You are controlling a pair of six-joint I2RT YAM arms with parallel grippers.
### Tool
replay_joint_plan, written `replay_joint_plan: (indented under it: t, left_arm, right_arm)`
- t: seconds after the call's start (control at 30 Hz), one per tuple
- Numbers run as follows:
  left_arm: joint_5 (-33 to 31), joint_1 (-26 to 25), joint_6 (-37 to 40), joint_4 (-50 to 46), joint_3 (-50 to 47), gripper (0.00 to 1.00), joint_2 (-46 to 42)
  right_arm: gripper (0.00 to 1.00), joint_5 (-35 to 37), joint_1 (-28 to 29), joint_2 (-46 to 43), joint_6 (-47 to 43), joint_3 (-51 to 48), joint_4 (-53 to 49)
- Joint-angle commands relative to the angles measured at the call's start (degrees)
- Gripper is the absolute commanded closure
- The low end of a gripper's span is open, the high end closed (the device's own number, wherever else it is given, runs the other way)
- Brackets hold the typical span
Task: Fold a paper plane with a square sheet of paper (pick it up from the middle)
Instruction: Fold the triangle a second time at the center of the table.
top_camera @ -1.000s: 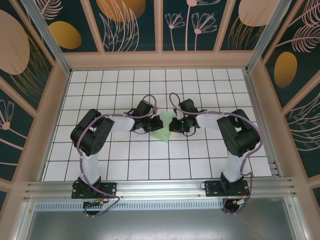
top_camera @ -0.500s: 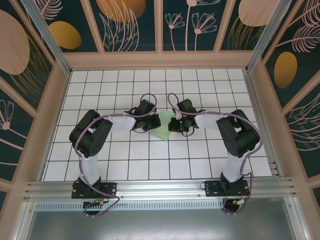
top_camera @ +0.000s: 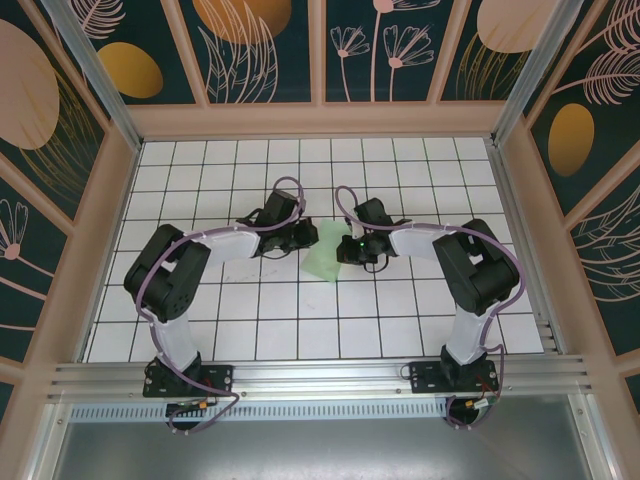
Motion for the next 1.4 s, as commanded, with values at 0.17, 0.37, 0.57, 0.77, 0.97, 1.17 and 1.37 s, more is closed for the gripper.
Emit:
replay_joint_plan:
  t: [0.17, 0.37, 0.57, 0.77, 0.97, 1.17, 1.37]
  left_arm:
    - [4.43, -1.31, -1.2, 0.71, -0.38, 0.96, 4.92]
    - [0.48, -1.31, -0.45, -3.13, -0.6, 0.97, 6.38]
    - [-1.38, -1.36, -0.56, -3.92, -1.87, 0.98, 7.29]
    - [-1.47, -1.31, -1.25, -2.92, -3.94, 0.99, 7.82]
    - [-1.47, -1.38, -2.39, -1.78, -4.86, 0.99, 8.06]
    - [-1.38, -1.38, -3.31, -1.59, -4.78, 0.99, 8.73]
    - [-1.38, -1.32, -3.44, -1.98, -4.69, 0.99, 9.07]
  right_arm:
    - [0.93, 11.93, -0.55, 7.32, -0.59, -3.76, -8.62]
    - [0.93, 10.28, -0.79, 6.25, -0.9, -2.69, -7.88]
    - [0.93, 2.09, -1.42, 0.21, -1.99, -0.03, -3.79]
    - [0.92, -10.13, -1.51, -6.22, -2.15, 0.47, 0.5]
    - [0.92, -13.09, -0.11, -8.44, -2.53, -3.15, -0.31]
    - [0.92, -12.35, 3.72, -7.56, -1.83, -3.1, -0.67]
    - [0.92, -9.47, 5.01, -4.83, -1.47, -0.92, -2.39]
